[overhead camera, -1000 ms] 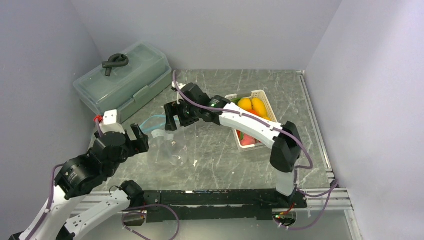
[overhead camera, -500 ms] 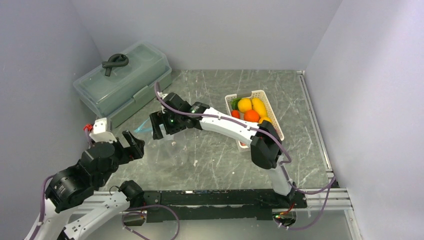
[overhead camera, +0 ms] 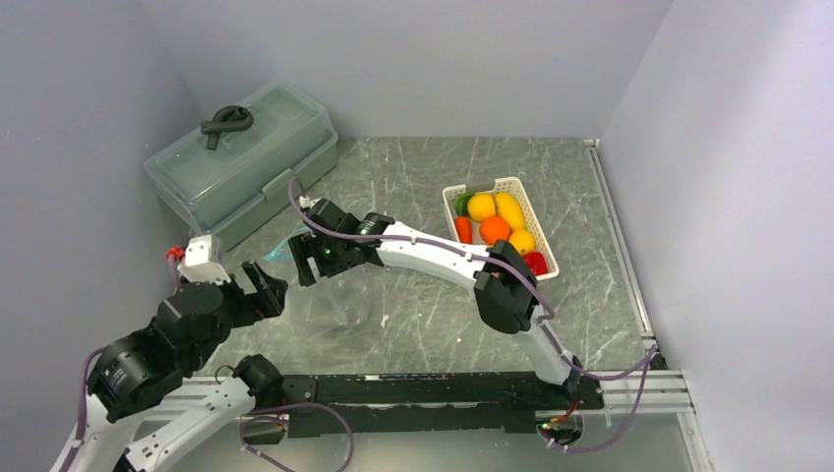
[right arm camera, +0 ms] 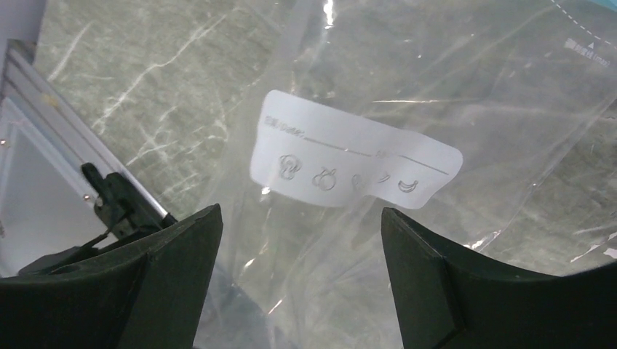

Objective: Place the food in the zip-top bag and seal the zipper
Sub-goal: Pick up the zipper food storage bag at the center of the board.

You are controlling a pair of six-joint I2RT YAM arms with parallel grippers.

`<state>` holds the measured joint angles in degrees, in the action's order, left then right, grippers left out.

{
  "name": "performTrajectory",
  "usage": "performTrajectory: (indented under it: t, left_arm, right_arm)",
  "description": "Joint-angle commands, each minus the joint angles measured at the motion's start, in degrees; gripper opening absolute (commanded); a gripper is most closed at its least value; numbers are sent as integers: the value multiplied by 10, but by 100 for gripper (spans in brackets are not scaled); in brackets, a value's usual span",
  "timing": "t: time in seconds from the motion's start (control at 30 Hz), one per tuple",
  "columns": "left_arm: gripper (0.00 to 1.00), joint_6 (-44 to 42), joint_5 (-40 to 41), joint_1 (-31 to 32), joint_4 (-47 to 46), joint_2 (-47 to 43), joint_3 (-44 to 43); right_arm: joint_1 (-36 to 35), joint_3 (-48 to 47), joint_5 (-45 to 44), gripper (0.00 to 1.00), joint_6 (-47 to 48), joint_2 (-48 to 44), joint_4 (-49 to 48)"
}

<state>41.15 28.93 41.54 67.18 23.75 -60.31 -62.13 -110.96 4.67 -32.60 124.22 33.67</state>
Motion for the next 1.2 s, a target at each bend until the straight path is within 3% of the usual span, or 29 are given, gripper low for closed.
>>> performTrajectory:
  t: [0.0, 0.13, 0.47, 1.17]
  left_arm:
    - [99, -1, -9, -1, -10, -11, 2]
    - [99, -1, -10, -2, -8, -10, -1]
    - [99, -1, -3, -2, -9, -5, 1]
    - [99, -2, -18, -1, -86, 132, -7]
  right_arm:
    - [-3, -36, -30, 82, -7, 18, 9]
    - [-5, -44, -41, 73, -4, 28, 13]
    - [-6, -1, -45, 2, 10, 1, -4]
    - [-6, 316, -91, 0, 107, -270, -130]
